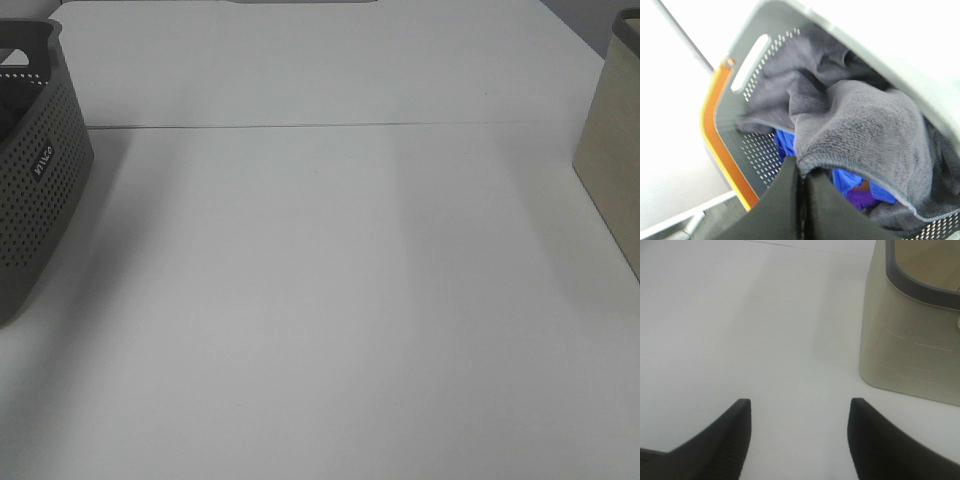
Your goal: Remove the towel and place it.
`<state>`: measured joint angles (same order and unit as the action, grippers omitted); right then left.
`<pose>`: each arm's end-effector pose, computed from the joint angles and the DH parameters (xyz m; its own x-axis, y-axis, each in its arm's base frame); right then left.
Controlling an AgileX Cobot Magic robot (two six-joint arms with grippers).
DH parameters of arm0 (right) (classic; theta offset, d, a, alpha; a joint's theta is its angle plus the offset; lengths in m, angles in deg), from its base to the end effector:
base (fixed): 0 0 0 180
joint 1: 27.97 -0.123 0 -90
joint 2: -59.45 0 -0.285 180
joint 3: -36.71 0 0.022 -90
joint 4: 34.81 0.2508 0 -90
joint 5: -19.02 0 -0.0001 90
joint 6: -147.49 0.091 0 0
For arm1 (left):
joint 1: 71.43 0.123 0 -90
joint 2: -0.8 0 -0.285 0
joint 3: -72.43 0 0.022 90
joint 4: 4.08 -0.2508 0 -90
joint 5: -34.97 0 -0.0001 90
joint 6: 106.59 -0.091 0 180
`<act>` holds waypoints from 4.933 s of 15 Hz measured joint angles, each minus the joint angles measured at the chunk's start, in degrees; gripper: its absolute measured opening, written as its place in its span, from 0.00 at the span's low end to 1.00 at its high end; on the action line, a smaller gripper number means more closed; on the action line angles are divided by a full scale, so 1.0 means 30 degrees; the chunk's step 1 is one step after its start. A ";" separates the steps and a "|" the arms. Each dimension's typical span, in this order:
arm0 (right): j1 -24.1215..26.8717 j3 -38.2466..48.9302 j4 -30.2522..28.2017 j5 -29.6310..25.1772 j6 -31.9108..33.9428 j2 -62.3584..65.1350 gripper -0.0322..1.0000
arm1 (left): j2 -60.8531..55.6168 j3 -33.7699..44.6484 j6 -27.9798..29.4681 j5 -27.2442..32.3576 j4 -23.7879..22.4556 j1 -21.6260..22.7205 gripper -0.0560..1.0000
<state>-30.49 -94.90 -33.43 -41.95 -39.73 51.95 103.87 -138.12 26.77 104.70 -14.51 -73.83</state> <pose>-0.0062 0.0016 0.2779 -0.4412 -0.1336 -0.8874 -0.1138 0.9892 -0.0923 0.3526 0.0007 0.4263 -0.5513 0.7819 -0.2910 0.5647 0.6065 0.5597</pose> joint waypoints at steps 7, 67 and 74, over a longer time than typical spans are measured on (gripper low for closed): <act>0.0000 0.0000 0.0000 0.0000 0.0000 0.0000 0.58 | -0.3018 -0.1050 0.0726 0.0115 0.0000 -0.5596 0.05; -0.4354 -0.4603 2.8514 0.0554 -2.9966 -2.8724 0.04 | -0.1089 -0.2540 -0.3934 -0.3342 0.6513 -1.3655 0.05; -0.4354 -0.8251 1.9901 0.4163 -1.5947 -2.7177 0.04 | -0.1089 -0.2540 -0.4221 -0.3380 0.5653 -1.3655 0.05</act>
<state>-43.55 -119.65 26.27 -29.46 -87.58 -29.58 100.60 -145.74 14.11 94.55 2.45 -114.80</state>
